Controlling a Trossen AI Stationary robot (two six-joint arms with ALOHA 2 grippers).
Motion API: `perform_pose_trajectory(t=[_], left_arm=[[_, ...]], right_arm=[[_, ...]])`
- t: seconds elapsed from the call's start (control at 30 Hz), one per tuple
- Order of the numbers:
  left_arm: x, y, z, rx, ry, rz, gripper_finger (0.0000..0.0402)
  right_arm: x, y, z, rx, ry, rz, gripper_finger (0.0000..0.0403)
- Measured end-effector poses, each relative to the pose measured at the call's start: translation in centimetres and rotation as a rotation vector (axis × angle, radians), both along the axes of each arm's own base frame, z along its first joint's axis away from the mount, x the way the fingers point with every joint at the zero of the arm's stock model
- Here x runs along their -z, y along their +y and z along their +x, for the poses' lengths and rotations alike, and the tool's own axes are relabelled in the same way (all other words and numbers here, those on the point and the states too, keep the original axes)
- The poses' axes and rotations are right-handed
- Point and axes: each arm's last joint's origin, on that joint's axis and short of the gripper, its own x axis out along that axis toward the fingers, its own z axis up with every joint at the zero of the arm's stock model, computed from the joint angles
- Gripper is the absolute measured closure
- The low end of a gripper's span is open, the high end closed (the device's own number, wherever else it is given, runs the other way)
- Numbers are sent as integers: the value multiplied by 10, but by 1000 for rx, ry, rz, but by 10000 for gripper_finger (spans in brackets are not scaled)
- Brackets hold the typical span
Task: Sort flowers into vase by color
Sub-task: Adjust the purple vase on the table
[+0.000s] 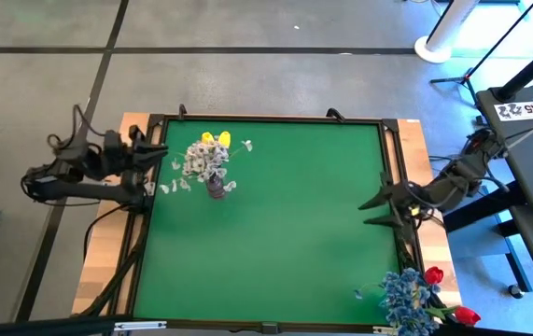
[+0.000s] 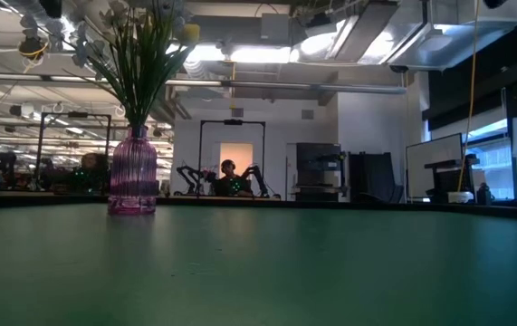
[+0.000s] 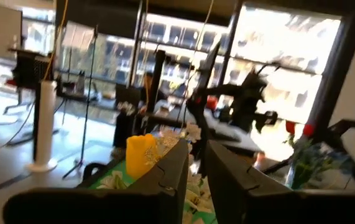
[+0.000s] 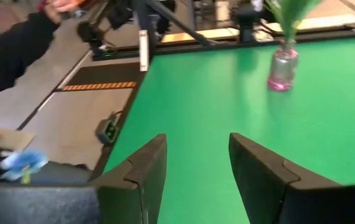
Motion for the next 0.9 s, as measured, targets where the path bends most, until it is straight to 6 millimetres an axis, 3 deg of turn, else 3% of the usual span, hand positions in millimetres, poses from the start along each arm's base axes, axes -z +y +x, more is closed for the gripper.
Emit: perform_pose_trajectory(t=[0.2, 0.33, 0.6, 0.9], left_arm=[[29, -1, -12, 39, -127, 52, 349], [47, -3, -1, 89, -90, 71, 349], [52, -12, 6, 403, -180, 156, 349], [101, -23, 29, 761, -106, 88, 349]], right_arm=[[1, -8, 14, 56, 9, -37, 230], [-3, -16, 19, 99, -42, -72, 230], [-6, -29, 26, 135, -61, -61, 230], [-4, -33, 27, 160, -47, -59, 230]])
